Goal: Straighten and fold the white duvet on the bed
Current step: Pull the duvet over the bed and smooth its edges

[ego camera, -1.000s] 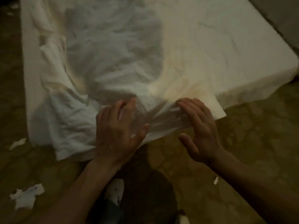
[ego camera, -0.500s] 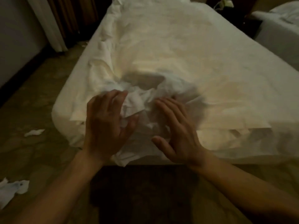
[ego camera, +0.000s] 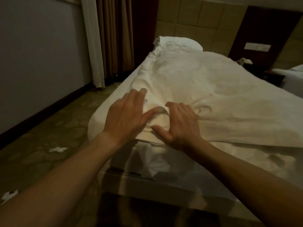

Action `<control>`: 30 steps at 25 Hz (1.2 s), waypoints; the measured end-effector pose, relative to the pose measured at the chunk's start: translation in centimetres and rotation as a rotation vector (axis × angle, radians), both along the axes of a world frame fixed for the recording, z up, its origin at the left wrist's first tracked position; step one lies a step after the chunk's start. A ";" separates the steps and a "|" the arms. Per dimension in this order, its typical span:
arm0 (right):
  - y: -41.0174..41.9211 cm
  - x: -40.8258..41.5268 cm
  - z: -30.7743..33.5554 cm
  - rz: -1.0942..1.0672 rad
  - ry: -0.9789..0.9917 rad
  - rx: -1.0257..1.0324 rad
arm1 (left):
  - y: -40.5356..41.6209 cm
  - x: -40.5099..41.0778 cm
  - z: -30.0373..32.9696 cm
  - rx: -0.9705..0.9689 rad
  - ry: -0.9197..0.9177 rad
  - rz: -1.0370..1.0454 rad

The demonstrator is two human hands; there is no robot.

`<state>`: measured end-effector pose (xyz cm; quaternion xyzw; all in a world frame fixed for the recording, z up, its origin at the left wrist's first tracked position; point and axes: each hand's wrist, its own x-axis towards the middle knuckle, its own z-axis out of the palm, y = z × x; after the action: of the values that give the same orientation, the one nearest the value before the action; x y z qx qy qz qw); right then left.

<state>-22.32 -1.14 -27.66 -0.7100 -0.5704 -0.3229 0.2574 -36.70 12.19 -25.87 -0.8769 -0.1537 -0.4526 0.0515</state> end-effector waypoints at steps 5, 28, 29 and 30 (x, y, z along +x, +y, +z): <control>-7.8 2.8 -1.2 -0.156 -0.253 -0.071 | -1.1 2.0 -2.7 0.408 0.335 -0.081; -18.5 8.9 -1.5 -0.203 -0.292 0.054 | -10.6 2.3 -7.9 0.449 0.157 -0.173; -19.3 9.1 -2.1 -0.210 -0.300 0.040 | -10.0 3.2 -7.9 0.463 0.195 -0.123; -19.7 9.5 -2.7 -0.210 -0.293 0.018 | -8.8 4.2 -7.6 0.463 0.233 -0.065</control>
<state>-12.86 -20.88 -30.37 -0.7089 -0.5215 -0.4530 0.1427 -32.48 3.34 -33.43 -0.8924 -0.0110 -0.3729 0.2537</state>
